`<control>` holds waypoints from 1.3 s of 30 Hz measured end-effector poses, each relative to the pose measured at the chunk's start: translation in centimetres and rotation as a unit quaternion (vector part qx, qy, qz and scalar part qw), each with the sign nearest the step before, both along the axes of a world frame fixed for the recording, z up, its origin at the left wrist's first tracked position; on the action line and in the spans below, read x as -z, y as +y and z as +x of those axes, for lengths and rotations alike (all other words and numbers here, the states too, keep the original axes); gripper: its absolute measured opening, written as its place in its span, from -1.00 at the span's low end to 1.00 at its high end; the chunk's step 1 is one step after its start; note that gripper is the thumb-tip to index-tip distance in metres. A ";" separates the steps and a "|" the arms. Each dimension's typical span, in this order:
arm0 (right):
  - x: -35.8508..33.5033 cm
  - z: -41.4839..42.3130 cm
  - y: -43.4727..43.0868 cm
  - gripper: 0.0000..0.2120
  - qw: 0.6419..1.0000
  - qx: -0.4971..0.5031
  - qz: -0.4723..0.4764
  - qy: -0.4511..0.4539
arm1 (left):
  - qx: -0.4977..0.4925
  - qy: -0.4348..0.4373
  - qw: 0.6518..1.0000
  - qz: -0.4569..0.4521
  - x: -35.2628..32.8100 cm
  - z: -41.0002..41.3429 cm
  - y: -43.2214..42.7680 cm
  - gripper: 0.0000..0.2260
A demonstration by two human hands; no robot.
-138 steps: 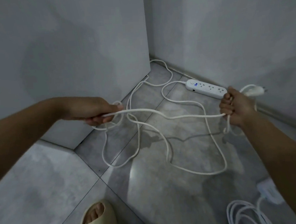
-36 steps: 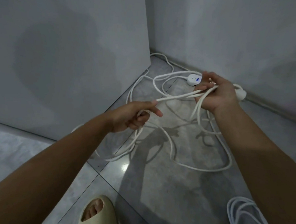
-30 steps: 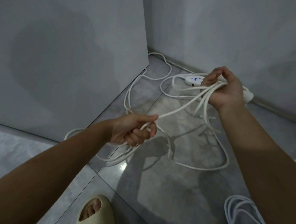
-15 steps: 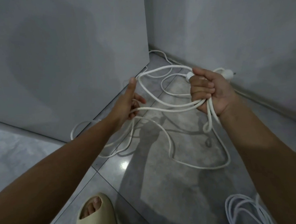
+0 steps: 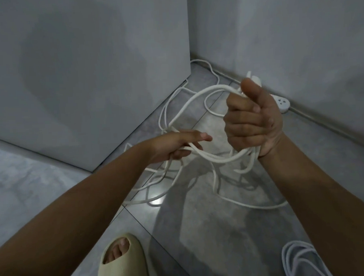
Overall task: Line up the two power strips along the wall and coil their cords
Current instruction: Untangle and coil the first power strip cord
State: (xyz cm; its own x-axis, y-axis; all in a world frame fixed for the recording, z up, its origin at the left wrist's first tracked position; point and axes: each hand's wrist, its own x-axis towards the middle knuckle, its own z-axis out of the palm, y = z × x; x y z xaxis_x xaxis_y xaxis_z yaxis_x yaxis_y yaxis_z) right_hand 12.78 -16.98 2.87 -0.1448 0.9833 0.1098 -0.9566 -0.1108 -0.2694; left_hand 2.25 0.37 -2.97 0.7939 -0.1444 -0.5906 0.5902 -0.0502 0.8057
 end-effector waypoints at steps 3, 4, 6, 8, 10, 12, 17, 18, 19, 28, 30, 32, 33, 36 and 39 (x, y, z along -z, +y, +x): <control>-0.7 0.2 0.1 -0.62 1.000 0.001 0.016 0.007 | 0.005 -0.018 1.000 0.000 -0.8 0.4 -0.5 -0.67; -0.9 0.3 0.1 -0.61 1.000 0.002 0.023 0.010 | 0.009 -0.026 1.000 -0.006 -1.0 0.6 -0.8 -0.66; -1.2 0.5 0.1 -0.60 0.999 0.009 0.034 0.010 | 0.007 -0.037 0.999 -0.027 -1.0 0.9 -1.4 -0.65; -1.3 0.5 0.1 -0.60 0.999 0.016 0.040 0.007 | 0.006 -0.038 0.998 -0.039 -1.3 1.1 -2.2 -0.73; -1.2 0.4 0.1 -0.60 0.999 0.018 0.044 0.008 | 0.030 -0.038 0.998 -0.050 -1.6 1.2 -3.1 -0.79; -1.2 0.3 0.2 -0.60 0.999 0.025 0.046 0.005 | 0.036 -0.028 0.996 -0.076 -1.8 1.2 -3.7 -0.77; -1.3 0.1 0.3 -0.59 0.998 0.042 0.037 -0.013 | 0.019 0.023 0.992 -0.125 -1.7 1.6 -4.2 -0.72; -1.3 0.1 0.4 -0.59 0.998 0.044 0.037 -0.014 | 0.014 0.036 0.991 -0.130 -1.7 1.7 -4.3 -0.71; -1.3 0.0 0.5 -0.59 0.998 0.044 0.039 -0.015 | 0.012 0.047 0.988 -0.144 -1.7 1.8 -4.5 -0.70; 1.9 2.0 0.1 -0.63 0.994 0.083 -0.072 0.007 | -0.087 0.087 0.975 -0.187 -0.6 1.4 -4.1 -0.73; 3.1 2.6 -0.5 -0.67 0.962 0.161 -0.197 -0.103 | -0.139 0.079 0.978 -0.137 0.0 1.4 -3.4 -0.67; 4.2 2.8 -1.2 -0.68 0.911 0.189 -0.315 -0.188 | -0.160 0.056 0.984 -0.063 0.5 1.1 -2.8 -0.64; 4.6 2.6 -1.4 -0.68 0.888 0.186 -0.364 -0.212 | -0.163 0.046 0.985 -0.026 0.7 1.0 -2.5 -0.64; 5.3 2.1 -1.0 -0.72 0.821 0.198 -0.484 -0.229 | -0.159 0.040 0.985 0.057 1.1 1.1 -2.4 -0.67; 5.8 1.3 0.5 -0.75 0.759 0.300 -0.536 -0.216 | -0.162 0.065 0.983 0.062 1.2 1.4 -3.0 -0.69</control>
State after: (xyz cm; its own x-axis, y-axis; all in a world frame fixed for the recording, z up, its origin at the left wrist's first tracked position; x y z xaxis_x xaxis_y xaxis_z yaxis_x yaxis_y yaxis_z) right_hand 14.08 -16.43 -2.97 0.5702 0.3778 -0.7295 -0.7691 -0.0668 -0.6357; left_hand 3.67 -2.61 -4.21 0.7033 0.1822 -0.6872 0.6889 0.0643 0.7220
